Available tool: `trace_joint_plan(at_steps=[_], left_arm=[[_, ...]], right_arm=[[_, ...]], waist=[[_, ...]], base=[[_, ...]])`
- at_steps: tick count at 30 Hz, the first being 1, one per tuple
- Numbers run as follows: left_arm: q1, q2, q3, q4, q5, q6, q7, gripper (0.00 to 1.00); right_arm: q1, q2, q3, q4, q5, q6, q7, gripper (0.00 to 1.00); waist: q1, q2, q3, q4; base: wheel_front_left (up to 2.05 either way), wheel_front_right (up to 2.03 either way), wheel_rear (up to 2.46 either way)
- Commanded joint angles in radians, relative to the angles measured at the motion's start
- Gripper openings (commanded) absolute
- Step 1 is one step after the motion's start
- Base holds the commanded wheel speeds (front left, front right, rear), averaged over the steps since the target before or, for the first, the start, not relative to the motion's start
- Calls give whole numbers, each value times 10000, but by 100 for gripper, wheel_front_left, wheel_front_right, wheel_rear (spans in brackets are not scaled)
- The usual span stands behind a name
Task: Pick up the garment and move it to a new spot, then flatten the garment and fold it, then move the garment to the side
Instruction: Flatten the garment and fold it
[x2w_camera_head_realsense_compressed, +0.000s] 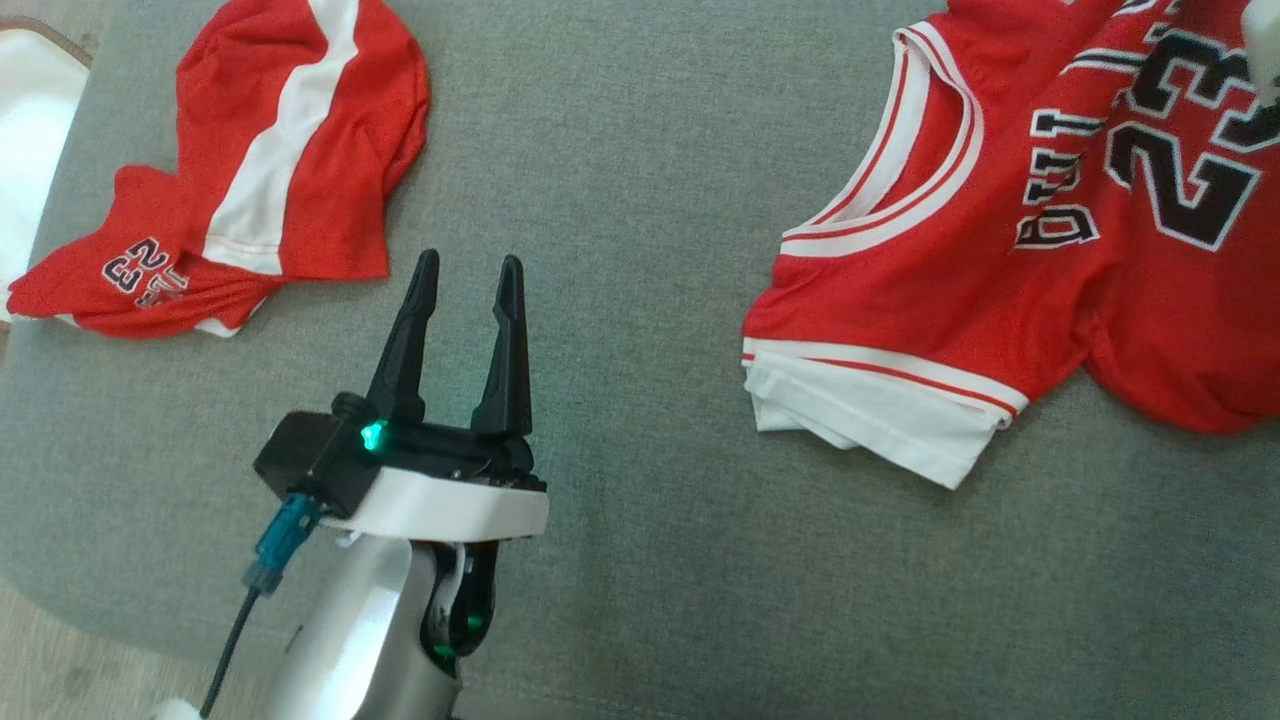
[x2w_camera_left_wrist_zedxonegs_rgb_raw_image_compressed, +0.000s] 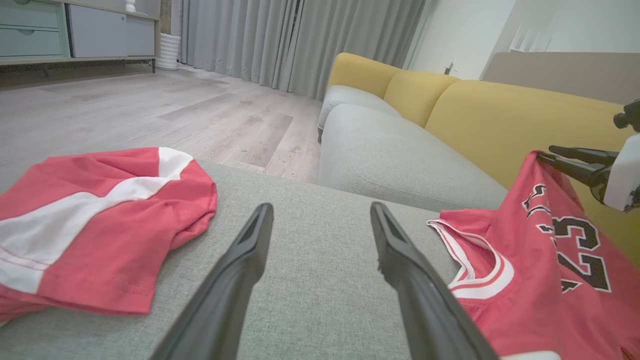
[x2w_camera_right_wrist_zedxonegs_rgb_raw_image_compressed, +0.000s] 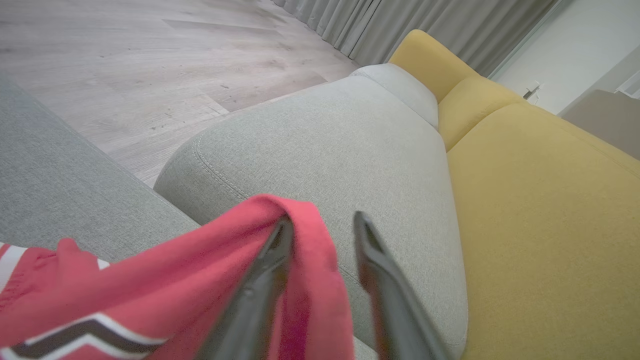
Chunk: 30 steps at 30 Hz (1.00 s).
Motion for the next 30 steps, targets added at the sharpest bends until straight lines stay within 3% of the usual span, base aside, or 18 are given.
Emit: trace_joint_plan(at_steps=[1, 10, 16, 24, 30], left_arm=[[-246, 58, 276, -291, -37, 88, -80, 100], [-40, 58, 637, -211, 211, 59, -80, 100], [280, 58, 951, -181, 397, 5, -80, 100], [882, 58, 1148, -176, 483, 32, -80, 100], [1256, 58, 1313, -205, 543, 62, -80, 100]], right_arm=[[-257, 59, 124, -84, 64, -9, -209, 100], [337, 636, -108, 720, 846, -9, -1011, 100], [1419, 1317, -284, 273, 1635, -9, -1300, 100], [4464, 2378, -1603, -2729, 3151, -9, -1334, 100], [7278, 3340, -2468, -4832, 3395, -9, -1336, 100]], waist=[[-2, 0, -54, -38], [-2, 0, -905, -810], [-2, 0, -1683, -1616], [-2, 0, -2677, -2335], [-2, 0, -3053, -2643]], base=[[0, 0, 0], [0, 0, 0], [0, 0, 0], [0, 0, 0], [0, 0, 0]])
